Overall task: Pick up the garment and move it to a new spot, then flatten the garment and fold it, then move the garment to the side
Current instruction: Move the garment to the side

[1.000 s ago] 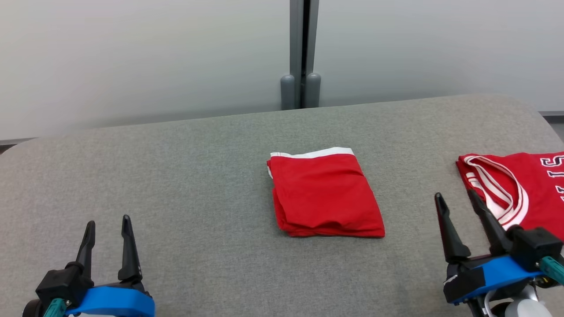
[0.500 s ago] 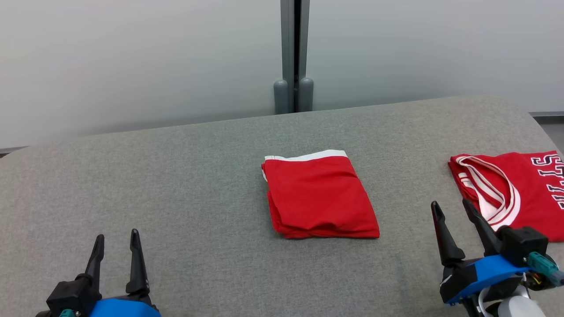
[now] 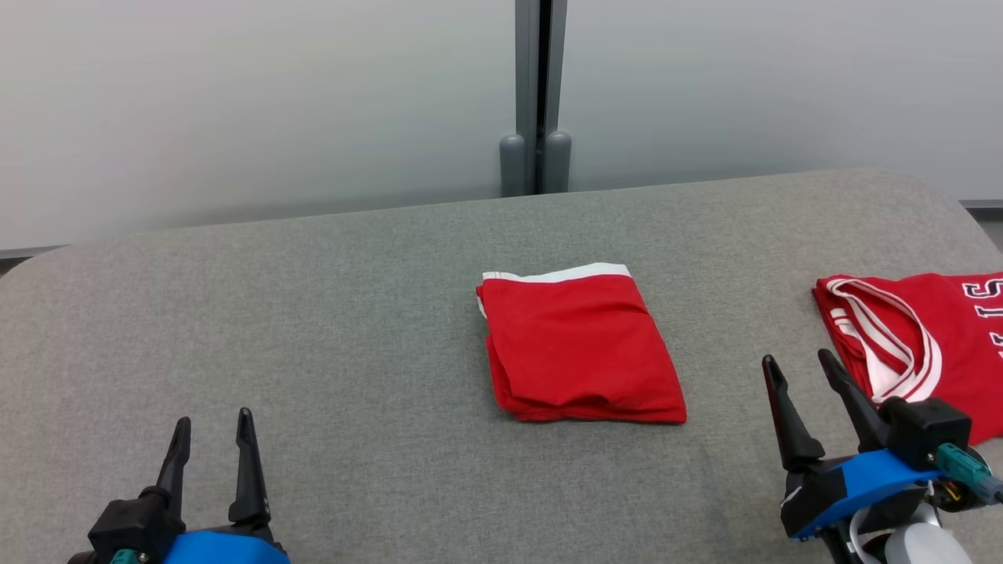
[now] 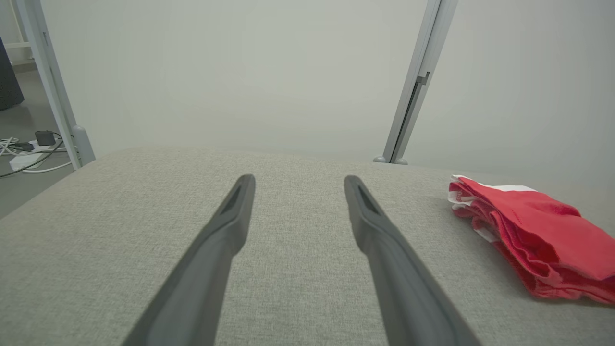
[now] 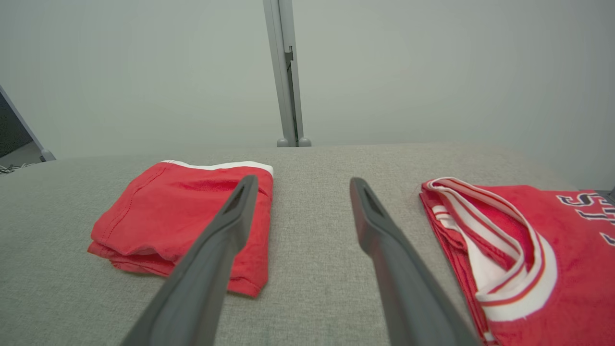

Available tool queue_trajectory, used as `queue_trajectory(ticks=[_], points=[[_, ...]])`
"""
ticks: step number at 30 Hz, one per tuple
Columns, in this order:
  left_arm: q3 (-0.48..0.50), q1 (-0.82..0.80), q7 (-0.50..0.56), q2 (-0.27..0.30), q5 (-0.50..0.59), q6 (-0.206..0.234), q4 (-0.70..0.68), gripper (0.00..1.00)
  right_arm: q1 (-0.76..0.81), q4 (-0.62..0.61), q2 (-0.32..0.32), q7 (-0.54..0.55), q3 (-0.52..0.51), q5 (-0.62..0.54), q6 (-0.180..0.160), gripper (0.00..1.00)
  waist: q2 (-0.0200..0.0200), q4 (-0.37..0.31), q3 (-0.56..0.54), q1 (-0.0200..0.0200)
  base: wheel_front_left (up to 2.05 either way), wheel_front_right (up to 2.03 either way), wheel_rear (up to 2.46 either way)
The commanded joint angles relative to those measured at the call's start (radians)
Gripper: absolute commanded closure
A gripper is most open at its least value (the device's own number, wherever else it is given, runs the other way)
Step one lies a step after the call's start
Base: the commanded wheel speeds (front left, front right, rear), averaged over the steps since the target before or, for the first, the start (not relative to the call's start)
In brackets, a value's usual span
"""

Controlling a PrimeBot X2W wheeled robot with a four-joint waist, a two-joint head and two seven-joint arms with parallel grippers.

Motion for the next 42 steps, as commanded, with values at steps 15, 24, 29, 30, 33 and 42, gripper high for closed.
queue_trajectory(ticks=[15, 24, 29, 30, 33, 42], points=[[-0.023, -0.118, -0.002, -0.010, 0.030, -0.018, -0.078, 0.00, -0.296, 0.068, 0.002, 0.444, 0.008, 0.073, 0.000, 0.00, -0.0001, 0.105, 0.173, 0.0001, 0.00, 0.00, 0.00], [-0.049, -0.168, -0.002, -0.022, 0.043, -0.026, -0.077, 0.00, -0.445, 0.306, 0.029, 0.655, -0.041, 0.046, 0.000, 0.00, -0.0001, 0.152, 0.244, 0.0001, 0.00, 0.00, 0.00], [-0.049, -0.173, -0.002, -0.027, 0.046, -0.029, -0.072, 0.00, -0.463, 0.344, 0.044, 0.684, 0.005, 0.093, 0.000, 0.00, -0.0001, 0.143, 0.255, 0.0001, 0.00, 0.00, 0.00], [-0.049, -0.174, -0.002, -0.028, 0.047, -0.029, -0.071, 0.00, -0.465, 0.345, 0.041, 0.689, 0.025, 0.101, 0.000, 0.57, -0.0001, 0.138, 0.257, 0.0001, 0.00, 0.00, 0.00], [-0.045, -0.176, -0.002, -0.028, 0.050, -0.031, -0.072, 0.00, -0.482, 0.316, 0.006, 0.689, 0.102, 0.119, 0.000, 1.00, -0.0001, 0.110, 0.257, 0.0001, 0.00, 0.00, 0.00], [-0.016, -0.179, -0.002, -0.027, 0.044, -0.032, -0.099, 0.00, -0.586, 0.079, -0.246, 0.764, 0.417, 0.190, 0.000, 1.00, -0.0001, -0.057, 0.250, 0.0001, 0.00, 0.00, 0.00]])
